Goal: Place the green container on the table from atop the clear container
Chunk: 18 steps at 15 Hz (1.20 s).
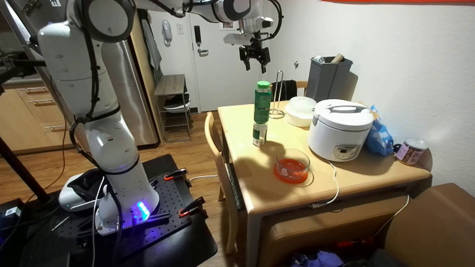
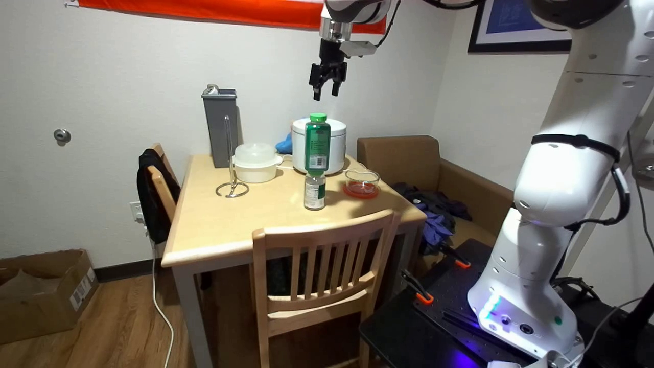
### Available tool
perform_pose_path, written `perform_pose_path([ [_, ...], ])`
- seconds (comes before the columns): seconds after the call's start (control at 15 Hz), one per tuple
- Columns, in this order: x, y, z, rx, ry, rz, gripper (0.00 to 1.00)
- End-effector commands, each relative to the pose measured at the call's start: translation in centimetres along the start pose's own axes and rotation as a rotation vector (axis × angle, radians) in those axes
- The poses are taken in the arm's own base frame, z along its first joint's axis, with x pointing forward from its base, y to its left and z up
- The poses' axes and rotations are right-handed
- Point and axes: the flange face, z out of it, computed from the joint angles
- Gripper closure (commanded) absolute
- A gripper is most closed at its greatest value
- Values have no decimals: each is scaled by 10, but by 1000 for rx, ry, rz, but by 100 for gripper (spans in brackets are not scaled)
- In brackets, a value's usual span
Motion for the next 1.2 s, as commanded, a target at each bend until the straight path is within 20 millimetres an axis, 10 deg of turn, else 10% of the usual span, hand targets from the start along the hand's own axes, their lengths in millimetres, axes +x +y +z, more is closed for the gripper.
perform_pose_path([
  [0.0, 20, 11, 7, 12, -62, 15, 0],
  [1.13, 62, 22, 44, 79, -209, 68, 0],
])
